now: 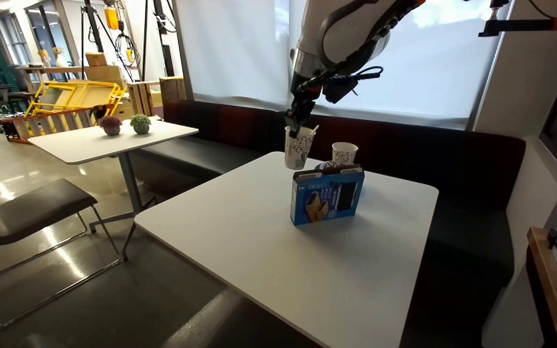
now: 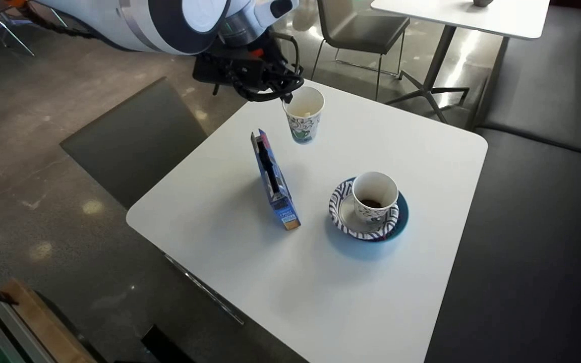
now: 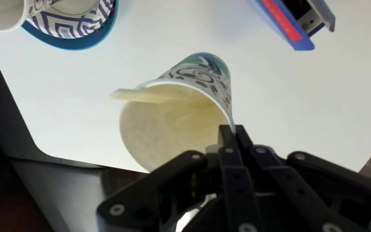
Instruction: Put one cup on the table
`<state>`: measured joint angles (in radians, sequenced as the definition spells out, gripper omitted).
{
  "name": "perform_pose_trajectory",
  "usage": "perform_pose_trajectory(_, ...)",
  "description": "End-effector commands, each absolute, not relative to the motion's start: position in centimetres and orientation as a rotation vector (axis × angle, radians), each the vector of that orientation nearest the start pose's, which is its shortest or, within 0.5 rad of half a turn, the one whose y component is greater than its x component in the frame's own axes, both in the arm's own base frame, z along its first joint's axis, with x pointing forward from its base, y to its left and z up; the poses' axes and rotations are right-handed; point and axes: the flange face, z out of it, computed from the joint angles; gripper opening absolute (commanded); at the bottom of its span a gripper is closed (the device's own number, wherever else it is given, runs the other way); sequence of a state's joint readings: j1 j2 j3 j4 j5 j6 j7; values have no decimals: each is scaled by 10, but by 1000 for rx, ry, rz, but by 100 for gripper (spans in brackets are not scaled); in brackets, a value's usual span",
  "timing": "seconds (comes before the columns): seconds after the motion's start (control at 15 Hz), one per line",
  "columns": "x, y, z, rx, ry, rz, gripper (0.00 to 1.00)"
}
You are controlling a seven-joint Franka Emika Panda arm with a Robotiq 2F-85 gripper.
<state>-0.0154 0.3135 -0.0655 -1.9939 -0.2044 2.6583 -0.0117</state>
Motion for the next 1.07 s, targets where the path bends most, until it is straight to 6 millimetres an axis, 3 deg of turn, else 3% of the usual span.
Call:
perform_pose_trajectory(0.0, 634, -42, 339, -3250, -175, -558, 4)
perform_pose_trajectory(0.2, 635, -45, 339, -3253, -171, -561, 1)
perform_pose_trajectory(0.33, 638, -26, 331, -3223, -237, -572, 1)
perform_pose_trajectory(0.67, 647, 46, 298, -3193, -629, -619, 1)
perform_pose_trajectory(1.0, 657, 86, 267, -3139, -926, -669, 1)
